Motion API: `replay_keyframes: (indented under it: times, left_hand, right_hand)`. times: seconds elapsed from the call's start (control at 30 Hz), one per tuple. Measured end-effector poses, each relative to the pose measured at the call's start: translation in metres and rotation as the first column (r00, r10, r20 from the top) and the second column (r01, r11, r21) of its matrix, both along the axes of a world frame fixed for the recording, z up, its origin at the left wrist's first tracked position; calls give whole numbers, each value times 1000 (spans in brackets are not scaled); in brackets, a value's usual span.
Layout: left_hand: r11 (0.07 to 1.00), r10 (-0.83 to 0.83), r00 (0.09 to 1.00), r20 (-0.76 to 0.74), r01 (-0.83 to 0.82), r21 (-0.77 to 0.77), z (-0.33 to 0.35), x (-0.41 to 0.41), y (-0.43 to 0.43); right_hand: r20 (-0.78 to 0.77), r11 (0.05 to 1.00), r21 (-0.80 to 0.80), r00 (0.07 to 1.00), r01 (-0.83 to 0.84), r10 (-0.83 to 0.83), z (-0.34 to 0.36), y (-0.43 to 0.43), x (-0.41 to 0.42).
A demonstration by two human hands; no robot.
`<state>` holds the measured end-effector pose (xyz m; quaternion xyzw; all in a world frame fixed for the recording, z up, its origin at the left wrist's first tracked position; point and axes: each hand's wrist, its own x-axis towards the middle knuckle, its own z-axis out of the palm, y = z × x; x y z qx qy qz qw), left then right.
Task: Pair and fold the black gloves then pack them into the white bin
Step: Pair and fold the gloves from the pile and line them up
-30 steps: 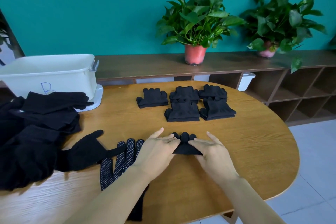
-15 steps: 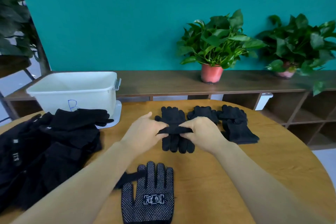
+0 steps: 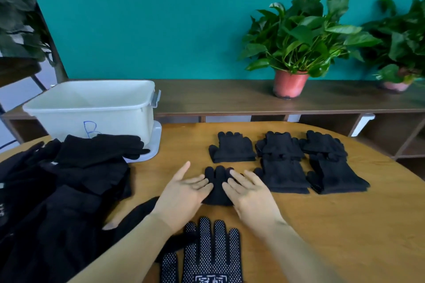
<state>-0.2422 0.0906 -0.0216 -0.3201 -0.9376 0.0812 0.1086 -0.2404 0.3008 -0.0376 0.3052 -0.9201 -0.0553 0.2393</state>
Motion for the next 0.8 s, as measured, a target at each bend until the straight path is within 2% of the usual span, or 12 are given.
replay_keyframes:
  times: [0.13,0.27,0.33,0.4,0.5,0.67,0.8]
  left_hand:
    - [1000,30,999,-37,-30,-9,6,5,-3]
    - [990,26,976,214,-55,128,14,20,-15]
    - [969,11,963,271,-77,233,16,23,-18]
    - [962,1,956,292,-81,262,12,20,-17]
    - [979,15,959,283,-71,189,0,10,-10]
    - [950,3,983,186,-61,306,-20,-8,-6]
    - [945,30,986,165,-81,318,-30,-16,-4]
  right_hand:
    - [31,998,44,999,34,-35,6,2,6]
    - [47,999,-8,998,45,-45,10,7,28]
    - [72,997,-65,996,48,-43,10,9,34]
    - [59,998,-61,998,29,-26,5,11,33]
    - [34,998,-40,998,53,-51,0,11,24]
    - [20,989,-67,991,134,-132,-7,9,6]
    - [-13,984,-105,989,146,-148,-10,9,-2]
